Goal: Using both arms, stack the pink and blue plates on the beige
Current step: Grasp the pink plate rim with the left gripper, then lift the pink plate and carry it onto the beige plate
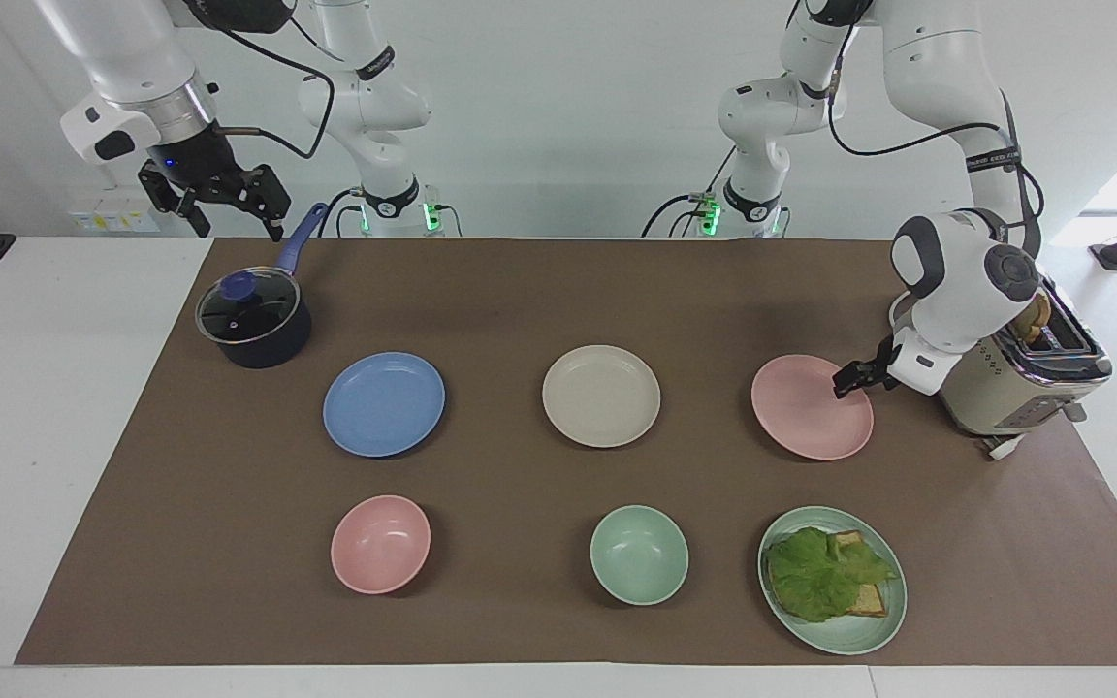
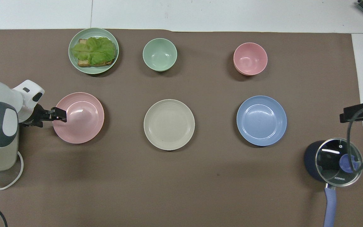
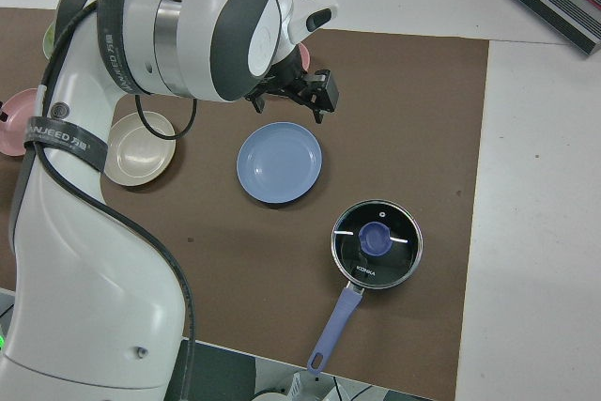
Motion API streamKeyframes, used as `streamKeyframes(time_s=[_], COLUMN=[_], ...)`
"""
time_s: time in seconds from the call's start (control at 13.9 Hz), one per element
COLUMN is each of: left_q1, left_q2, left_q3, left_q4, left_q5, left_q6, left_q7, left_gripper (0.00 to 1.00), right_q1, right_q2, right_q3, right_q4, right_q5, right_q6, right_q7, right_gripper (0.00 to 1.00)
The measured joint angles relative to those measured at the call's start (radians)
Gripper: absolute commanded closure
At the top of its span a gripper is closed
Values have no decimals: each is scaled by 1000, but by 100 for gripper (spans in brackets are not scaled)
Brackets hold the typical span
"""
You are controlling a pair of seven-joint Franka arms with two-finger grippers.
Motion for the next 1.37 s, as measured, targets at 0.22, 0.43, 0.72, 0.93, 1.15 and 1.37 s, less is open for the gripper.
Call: streamKeyframes(time_s=[0.22, 0.43, 0.72, 0.93, 1.15, 1.37], left_q1=[3, 5, 5, 5, 5, 2], left_q2=[0, -1, -7, -25, -28, -52], left_q3=[0, 1, 0, -1, -3, -11], left_q4=[-15, -19, -19, 0, 66, 119], left_q5=[-1, -3, -10, -33, -69, -165], left_q6=[2, 2, -3, -71, -202, -280], left_q7=[-18, -31, -33, -33, -33, -32], left_gripper=[61, 100, 100, 100, 100, 100], right_q1=[0, 0, 0, 0, 0, 0], right_q2=[0, 0, 0, 0, -1, -1], right_q3=[0, 0, 0, 0, 0, 0], right_q4=[0, 0, 0, 0, 0, 0], right_q5=[0, 0, 0, 0, 0, 0], right_q6=[0, 0, 0, 0, 0, 0], right_q7=[0, 0, 0, 0, 0, 0], right_gripper=[0, 0, 0, 0, 0, 0])
